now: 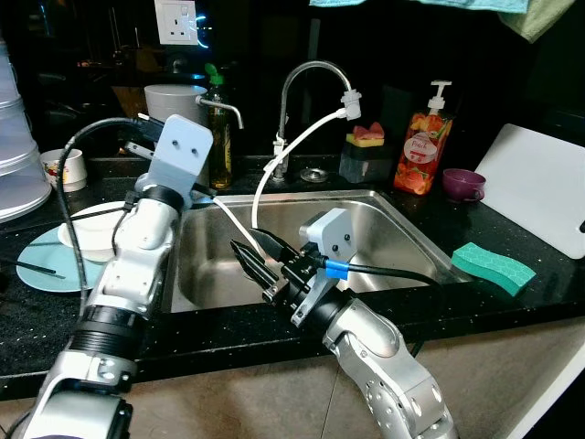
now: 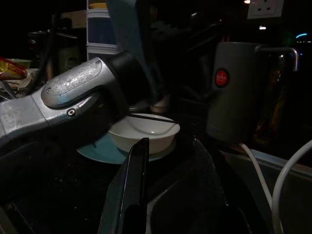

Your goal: Kitchen organization

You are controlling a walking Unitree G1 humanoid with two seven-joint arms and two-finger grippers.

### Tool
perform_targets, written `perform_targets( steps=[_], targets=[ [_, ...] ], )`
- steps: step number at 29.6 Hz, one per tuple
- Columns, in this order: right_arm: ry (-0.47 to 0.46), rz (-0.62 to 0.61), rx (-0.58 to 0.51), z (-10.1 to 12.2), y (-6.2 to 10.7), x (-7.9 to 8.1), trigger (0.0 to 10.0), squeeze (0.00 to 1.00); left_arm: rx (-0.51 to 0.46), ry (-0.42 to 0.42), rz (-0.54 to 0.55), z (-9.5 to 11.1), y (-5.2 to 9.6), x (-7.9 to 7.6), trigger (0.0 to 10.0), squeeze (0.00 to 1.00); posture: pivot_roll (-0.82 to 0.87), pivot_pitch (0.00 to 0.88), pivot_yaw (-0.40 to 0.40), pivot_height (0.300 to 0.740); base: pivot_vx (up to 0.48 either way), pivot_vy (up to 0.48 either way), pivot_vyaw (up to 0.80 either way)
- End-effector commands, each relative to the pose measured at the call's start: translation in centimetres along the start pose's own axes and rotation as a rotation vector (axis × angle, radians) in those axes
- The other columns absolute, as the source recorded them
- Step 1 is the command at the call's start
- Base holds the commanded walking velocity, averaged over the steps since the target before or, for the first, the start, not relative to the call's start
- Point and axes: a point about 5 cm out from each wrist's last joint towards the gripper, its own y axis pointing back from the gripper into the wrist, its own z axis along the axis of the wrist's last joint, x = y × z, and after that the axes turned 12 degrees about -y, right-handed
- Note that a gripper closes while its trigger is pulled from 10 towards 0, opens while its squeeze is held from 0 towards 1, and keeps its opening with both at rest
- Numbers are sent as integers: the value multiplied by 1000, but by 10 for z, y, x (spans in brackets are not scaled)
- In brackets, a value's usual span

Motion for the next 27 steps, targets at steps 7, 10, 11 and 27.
perform_targets(
  steps=[7,10,11,27],
  targets=[
    [21,-24,-13,3,1,-3,10000,0,298,210,-192,-41,23,-50,10000,0,2,20,-41,740,0,0,0],
    [21,-27,-13,3,2,-4,10000,0,414,219,-200,-57,31,-55,10000,0,4,21,-42,740,0,0,0],
    [21,-28,-12,3,3,-4,10000,0,460,226,-197,-63,34,-55,10000,0,4,21,-42,740,0,0,0],
    [20,-49,-15,2,2,-6,10000,0,405,286,-182,-61,35,-41,10000,1000,8,28,-47,740,0,0,0]
  ],
)
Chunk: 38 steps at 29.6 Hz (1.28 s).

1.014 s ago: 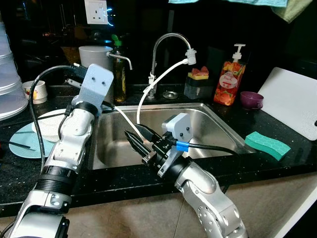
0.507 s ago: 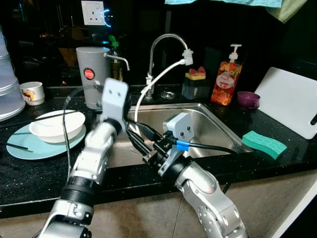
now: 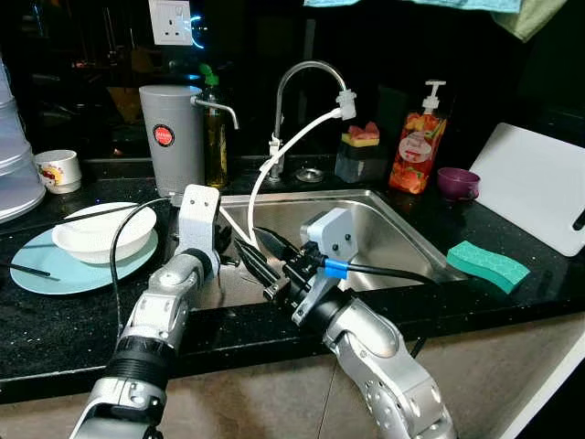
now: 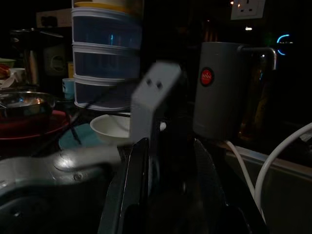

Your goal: Kitchen organization

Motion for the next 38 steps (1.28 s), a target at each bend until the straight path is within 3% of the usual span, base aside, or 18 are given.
perform_targets(
  steps=[1,2,3,7,8,11,12,13,15,18,23,26,29,32,33,34,38],
  targets=[
    [6,-19,-12,2,2,-4,10000,0,-86,-89,31,15,1,5,10000,0,10,28,-48,740,0,0,0],
    [6,-19,-12,2,2,-4,10000,0,-86,-89,31,15,1,5,10000,0,10,28,-48,740,0,0,0],
    [6,-20,-14,3,1,-4,10000,0,-107,-162,89,24,0,15,10000,0,10,28,-48,740,0,0,0],
    [6,-19,-19,4,0,-4,10000,0,-114,-223,131,31,0,25,10000,0,10,28,-48,740,0,0,0],
    [6,-20,-21,4,0,-4,10000,0,-79,-289,187,32,-1,39,10000,0,12,25,-47,740,0,0,0],
    [6,-20,-21,4,0,-4,10000,0,-62,-308,212,32,-1,45,10000,0,12,25,-47,740,0,0,0],
    [6,-20,-22,4,0,-4,10000,0,-19,-321,270,30,-1,59,10000,0,12,25,-47,740,0,0,0],
    [6,-20,-22,4,0,-4,10000,0,-19,-321,270,30,-1,59,10000,0,12,25,-47,740,0,0,0],
    [7,-22,-25,5,0,-4,10000,0,47,-315,360,26,1,83,10000,0,18,21,-46,740,0,0,0],
    [16,-29,-35,7,-1,-6,10000,0,96,-233,439,22,4,105,10000,0,18,21,-46,740,0,0,0],
    [103,-95,-41,14,-3,-16,10000,0,134,-36,538,14,7,122,10000,0,17,18,-45,740,0,0,0],
    [130,-140,-44,16,-3,-22,10000,0,151,27,569,11,8,129,10000,0,17,18,-45,740,0,0,0],
    [144,-229,-75,23,-1,-35,10000,0,204,116,628,3,13,146,10000,0,17,18,-45,740,0,0,0],
    [143,-246,-86,26,0,-38,10000,0,218,157,643,0,14,150,10000,0,17,18,-45,740,0,0,0],
    [142,-257,-94,27,0,-39,10000,0,226,185,652,-2,15,153,10000,0,17,18,-45,740,0,0,0],
    [145,-278,-109,31,1,-43,10000,0,240,270,659,-7,18,159,10000,0,10,19,-42,740,0,0,0],
    [149,-288,-118,34,2,-45,10000,0,245,337,667,-10,20,162,10000,0,10,19,-42,740,0,0,0]
  ],
)
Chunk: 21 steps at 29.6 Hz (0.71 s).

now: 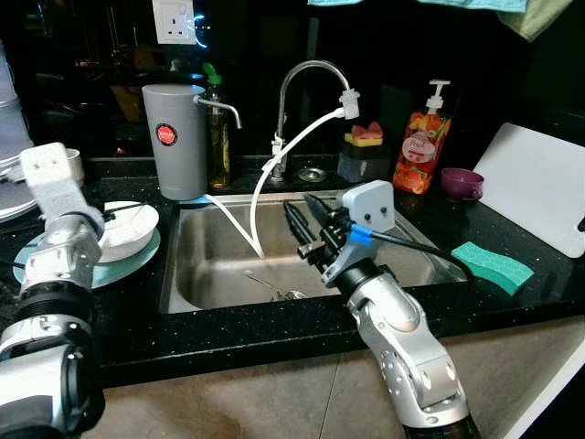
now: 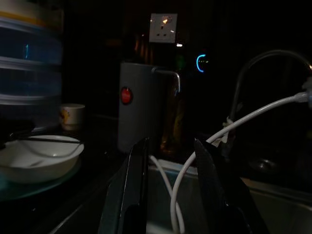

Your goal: Kitchen organization

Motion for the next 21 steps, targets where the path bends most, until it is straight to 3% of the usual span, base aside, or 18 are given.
perform_targets(
  steps=[1,8,10,14,17,18,19,20,21],
  targets=[
    [11,-15,-6,1,-1,-3,10000,0,19,40,-4,3,-1,2,10000,0,6,27,-40,740,0,0,0],
    [19,-29,-21,6,-2,-6,10000,0,124,327,-6,-4,-4,-2,10000,0,-5,37,-45,740,0,0,0],
    [19,-29,-21,6,-2,-6,10000,0,124,327,-6,-4,-4,-2,10000,0,-5,37,-45,740,0,0,0],
    [19,-35,-25,8,-2,-7,10000,0,142,413,-1,-2,-5,-6,10000,0,-14,40,-43,740,0,0,0],
    [19,-39,-28,9,-1,-7,10000,0,137,395,17,1,-5,-4,10000,0,-14,40,-43,740,0,0,0],
    [18,-42,-30,9,-1,-7,10000,0,102,296,14,5,-5,-5,10000,0,-16,41,-37,740,0,0,0],
    [16,-46,-31,10,-1,-7,10000,0,13,86,-25,14,-5,-9,10000,0,-14,43,-37,740,0,0,0],
    [15,-48,-31,9,0,-7,10000,0,-31,-32,-51,17,-4,-12,10000,0,-12,44,-37,740,0,0,0],
    [15,-48,-31,9,0,-7,10000,0,-31,-32,-51,17,-4,-12,10000,0,-12,44,-37,740,0,0,0]
  ],
)
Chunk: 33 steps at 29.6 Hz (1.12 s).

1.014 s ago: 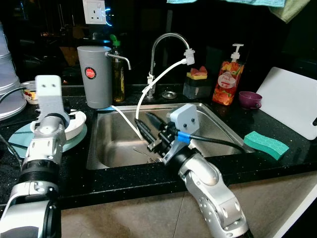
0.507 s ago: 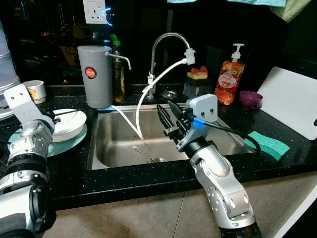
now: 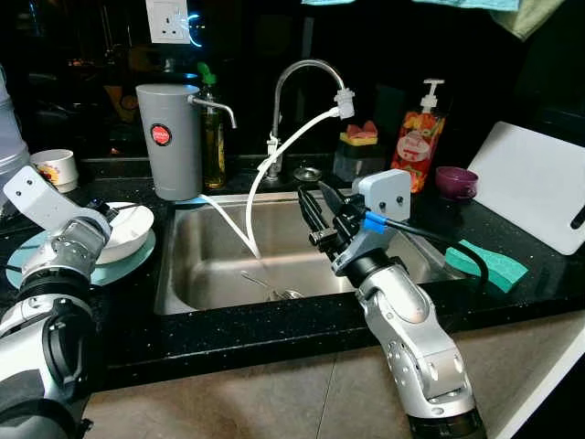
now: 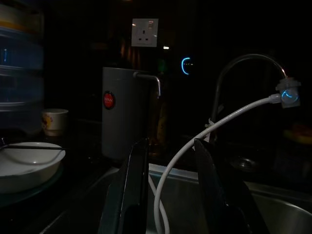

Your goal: Kitchen organization

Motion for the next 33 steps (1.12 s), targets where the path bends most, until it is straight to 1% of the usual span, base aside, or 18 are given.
perform_targets(
  steps=[1,3,4,5,7,8,9,10,11,12,13,14,16,17,20,23,24,33],
  targets=[
    [8,-5,-7,3,0,0,10000,0,-57,-120,-23,7,1,0,10000,0,-12,44,-37,740,0,0,0],
    [1,-7,-3,2,1,0,10000,0,-139,-350,-89,10,4,-8,10000,0,-12,44,-37,740,0,0,0],
    [-2,-6,-2,1,1,0,10000,0,-167,-428,-118,10,6,-11,10000,0,-12,44,-37,740,0,0,0],
    [-2,-6,-2,1,1,0,10000,0,-167,-428,-118,10,6,-11,10000,0,-12,44,-37,740,0,0,0],
    [-7,-2,1,1,2,1,10000,0,-234,-620,-249,10,13,-18,10000,0,13,52,-48,740,0,0,0],
    [-7,-2,1,1,2,1,10000,0,-234,-620,-249,10,13,-18,10000,0,13,52,-48,740,0,0,0],
    [-9,0,2,0,2,1,10000,0,-251,-682,-314,9,16,-20,10000,0,19,52,-48,740,0,0,0],
    [-9,0,2,0,2,1,10000,0,-251,-682,-314,9,16,-20,10000,0,19,52,-48,740,0,0,0],
    [-10,1,2,0,2,1,10000,0,-259,-719,-356,8,19,-21,10000,0,19,52,-48,740,0,0,0],
    [-10,1,2,0,2,1,10000,0,-259,-719,-356,8,19,-21,10000,0,19,52,-48,740,0,0,0],
    [-14,3,3,-1,1,1,10000,0,-260,-764,-437,7,25,-20,10000,0,28,52,-48,740,0,0,0],
    [-14,3,3,-1,1,1,10000,0,-260,-764,-437,7,25,-20,10000,0,28,52,-48,740,0,0,0],
    [-21,3,4,-2,1,2,10000,0,-270,-869,-569,3,39,-20,10000,0,36,54,-44,740,0,0,0],
    [-26,1,5,-3,1,3,10000,0,-279,-952,-632,1,48,-19,10000,0,36,54,-44,740,0,0,0],
    [-27,0,6,-3,2,3,10000,0,-281,-980,-657,1,53,-18,10000,0,36,54,-44,740,0,0,0],
    [-28,0,7,-4,2,3,10000,0,-280,-981,-676,1,55,-18,10000,0,36,54,-44,740,0,0,0],
    [-28,0,8,-4,2,3,10000,0,-274,-993,-699,1,59,-18,10000,0,36,54,-44,740,0,0,0],
    [-32,3,7,-4,2,3,10000,0,-157,-1113,-689,-18,65,-6,10000,0,43,55,-45,740,0,0,0]
  ],
)
